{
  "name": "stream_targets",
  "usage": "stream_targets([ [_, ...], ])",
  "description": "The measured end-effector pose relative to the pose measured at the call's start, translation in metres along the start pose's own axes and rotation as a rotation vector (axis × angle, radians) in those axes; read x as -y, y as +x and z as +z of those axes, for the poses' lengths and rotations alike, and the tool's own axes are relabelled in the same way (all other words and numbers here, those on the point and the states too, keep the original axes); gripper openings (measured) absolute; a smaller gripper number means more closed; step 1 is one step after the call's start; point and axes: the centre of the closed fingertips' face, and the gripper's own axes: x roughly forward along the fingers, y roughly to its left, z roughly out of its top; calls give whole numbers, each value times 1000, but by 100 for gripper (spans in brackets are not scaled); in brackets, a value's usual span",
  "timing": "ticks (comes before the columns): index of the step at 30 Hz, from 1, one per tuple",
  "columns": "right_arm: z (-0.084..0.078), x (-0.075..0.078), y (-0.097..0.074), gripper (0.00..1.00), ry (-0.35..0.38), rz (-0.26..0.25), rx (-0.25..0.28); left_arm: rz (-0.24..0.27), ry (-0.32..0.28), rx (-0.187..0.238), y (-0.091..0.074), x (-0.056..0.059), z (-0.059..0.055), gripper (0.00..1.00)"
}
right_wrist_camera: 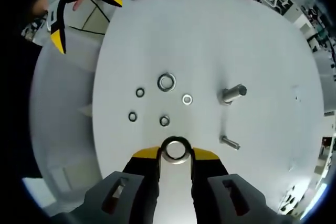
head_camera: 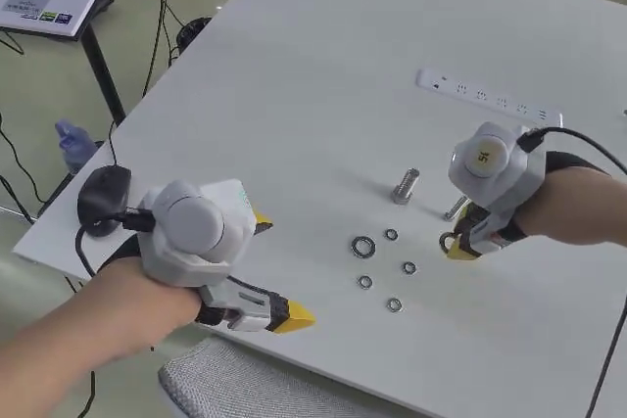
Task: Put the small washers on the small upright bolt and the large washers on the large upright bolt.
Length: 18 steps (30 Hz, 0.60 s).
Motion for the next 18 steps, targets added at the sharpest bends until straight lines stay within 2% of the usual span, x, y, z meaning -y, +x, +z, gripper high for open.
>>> stream_targets([
  [7, 9, 19, -17, 22, 10, -16, 12, 0, -12, -4, 3, -1, -3, 79],
  [18, 21, 44, -22, 22, 22, -33, 26, 20, -35, 30, 8, -13, 3, 83],
])
